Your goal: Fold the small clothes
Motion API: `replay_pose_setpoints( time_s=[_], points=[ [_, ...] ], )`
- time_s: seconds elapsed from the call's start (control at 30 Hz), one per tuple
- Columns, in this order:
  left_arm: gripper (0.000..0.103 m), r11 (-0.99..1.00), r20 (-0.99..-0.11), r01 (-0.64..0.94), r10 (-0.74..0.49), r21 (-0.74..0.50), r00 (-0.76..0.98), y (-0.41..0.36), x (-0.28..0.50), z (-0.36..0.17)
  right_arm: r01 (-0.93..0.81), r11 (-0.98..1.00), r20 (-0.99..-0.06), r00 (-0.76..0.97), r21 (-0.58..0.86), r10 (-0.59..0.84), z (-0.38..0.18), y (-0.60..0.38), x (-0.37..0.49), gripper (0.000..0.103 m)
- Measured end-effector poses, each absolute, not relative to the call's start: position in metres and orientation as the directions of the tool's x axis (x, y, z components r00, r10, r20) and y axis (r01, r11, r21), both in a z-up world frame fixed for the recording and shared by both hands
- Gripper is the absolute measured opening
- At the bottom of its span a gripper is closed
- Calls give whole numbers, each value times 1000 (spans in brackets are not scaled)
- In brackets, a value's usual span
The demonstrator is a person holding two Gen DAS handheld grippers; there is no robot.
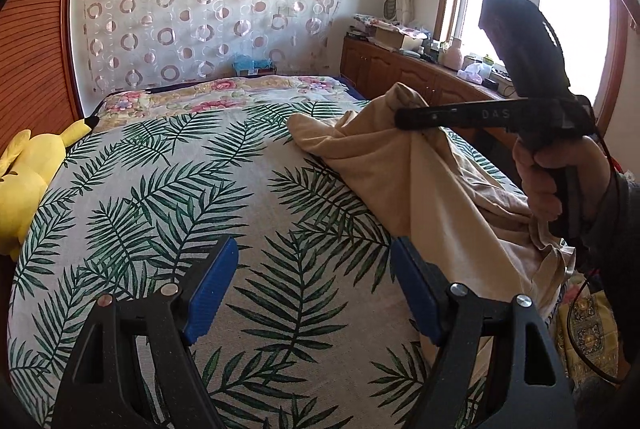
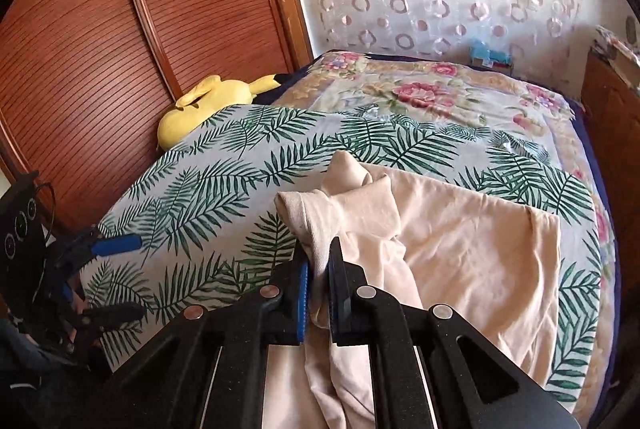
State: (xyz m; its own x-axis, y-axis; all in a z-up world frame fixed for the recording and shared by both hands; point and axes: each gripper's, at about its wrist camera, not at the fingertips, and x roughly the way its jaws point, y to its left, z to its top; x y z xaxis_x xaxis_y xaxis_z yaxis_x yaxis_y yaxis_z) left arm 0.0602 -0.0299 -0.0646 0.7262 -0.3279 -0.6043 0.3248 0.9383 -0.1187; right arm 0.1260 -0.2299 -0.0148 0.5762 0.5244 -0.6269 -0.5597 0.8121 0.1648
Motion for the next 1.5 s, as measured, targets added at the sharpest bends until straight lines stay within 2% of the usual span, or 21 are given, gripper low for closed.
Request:
replay_pose_setpoints(
  time_s=[0.2, 0.43, 0.63, 0.7, 0.77, 0.93, 1.17, 1.3, 1.5],
  points=[
    [79, 939, -606, 322, -327, -121, 725, -29, 60, -66, -510, 845, -578, 646, 159, 499, 0, -245, 134, 6],
    [79, 936, -611, 332, -333, -120, 719, -34, 59, -67, -313, 949, -587, 761, 41, 276, 13, -293, 164, 6],
    [79, 933, -624, 341, -337, -117, 705, -39, 61, -71, -122, 992, -641, 765, -40, 69, -10, -326, 201, 6],
    [79, 931, -629, 346, -338, -115, 700, -41, 61, -72, -113, 991, -683, 729, -76, 31, -23, -326, 208, 14],
    [79, 930, -632, 350, -340, -114, 696, -43, 61, -73, -101, 990, -693, 721, -94, 8, -29, -326, 208, 32],
    [79, 920, -642, 372, -359, -122, 677, -51, 61, -75, -122, 989, -685, 728, -83, 33, -24, -331, 181, 32],
    [79, 891, -664, 432, -410, -144, 625, -69, 56, -80, -275, 961, -683, 707, -27, 183, -33, -326, 92, 32],
    [64, 860, -687, 476, -458, -183, 564, -78, 51, -83, -306, 952, -705, 674, 6, 221, -48, -327, 55, 32],
    [55, 843, -715, 507, -466, -180, 521, -90, 42, -90, -353, 933, -723, 627, 68, 289, -63, -331, 25, 32]
  ],
)
